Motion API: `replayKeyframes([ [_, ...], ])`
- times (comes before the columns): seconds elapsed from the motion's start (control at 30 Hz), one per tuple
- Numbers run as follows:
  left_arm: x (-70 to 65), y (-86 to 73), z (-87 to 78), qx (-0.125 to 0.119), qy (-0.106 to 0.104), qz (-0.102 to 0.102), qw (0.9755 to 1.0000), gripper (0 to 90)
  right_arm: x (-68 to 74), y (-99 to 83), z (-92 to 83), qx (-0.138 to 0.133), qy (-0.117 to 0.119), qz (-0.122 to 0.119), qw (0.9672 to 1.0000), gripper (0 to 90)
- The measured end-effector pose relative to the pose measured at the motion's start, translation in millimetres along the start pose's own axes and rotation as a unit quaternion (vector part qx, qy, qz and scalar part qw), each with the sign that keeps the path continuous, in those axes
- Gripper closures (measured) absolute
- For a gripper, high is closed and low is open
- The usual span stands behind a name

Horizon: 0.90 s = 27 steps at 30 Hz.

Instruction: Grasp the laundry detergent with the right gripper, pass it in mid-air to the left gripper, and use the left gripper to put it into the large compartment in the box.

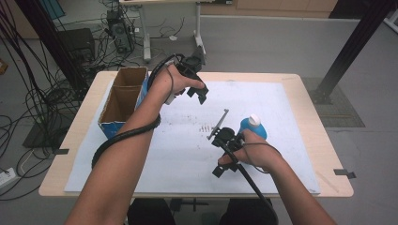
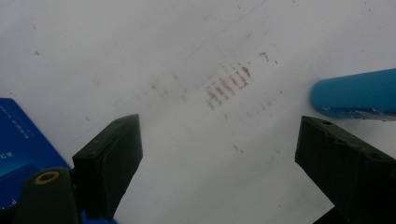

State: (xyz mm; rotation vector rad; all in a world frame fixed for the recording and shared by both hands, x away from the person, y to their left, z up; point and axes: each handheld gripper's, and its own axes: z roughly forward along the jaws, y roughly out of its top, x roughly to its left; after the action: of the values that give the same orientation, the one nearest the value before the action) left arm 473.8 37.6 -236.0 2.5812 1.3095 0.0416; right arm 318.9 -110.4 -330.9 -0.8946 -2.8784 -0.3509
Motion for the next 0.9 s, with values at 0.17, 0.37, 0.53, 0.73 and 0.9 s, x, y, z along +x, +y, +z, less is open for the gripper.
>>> replayKeyframes([
  [0.17, -2.5, 0.5, -0.3, -0.001, 0.004, 0.001, 1.0000, 15.3, -1.2, -4.1, 1.6, 0.000, 0.001, 0.002, 1.0000, 12.0],
  [0.37, -5.8, 1.2, 3.5, -0.003, 0.002, -0.002, 1.0000, 15.3, -2.6, -7.2, 3.7, -0.005, 0.010, 0.005, 0.9999, 12.0],
  [0.53, -5.9, -1.3, 4.4, -0.005, -0.002, -0.004, 1.0000, 15.3, -1.6, -9.2, 2.1, -0.006, 0.008, 0.006, 0.9999, 12.1],
  [0.73, -1.7, -7.8, 3.7, -0.009, -0.002, -0.014, 0.9999, 14.8, 0.3, -13.2, 0.8, -0.006, 0.009, 0.006, 0.9999, 12.4],
  [0.9, 2.9, -15.6, 3.9, -0.011, -0.001, -0.019, 0.9998, 14.9, 2.3, -16.5, -0.5, -0.005, 0.007, 0.007, 0.9999, 12.4],
])
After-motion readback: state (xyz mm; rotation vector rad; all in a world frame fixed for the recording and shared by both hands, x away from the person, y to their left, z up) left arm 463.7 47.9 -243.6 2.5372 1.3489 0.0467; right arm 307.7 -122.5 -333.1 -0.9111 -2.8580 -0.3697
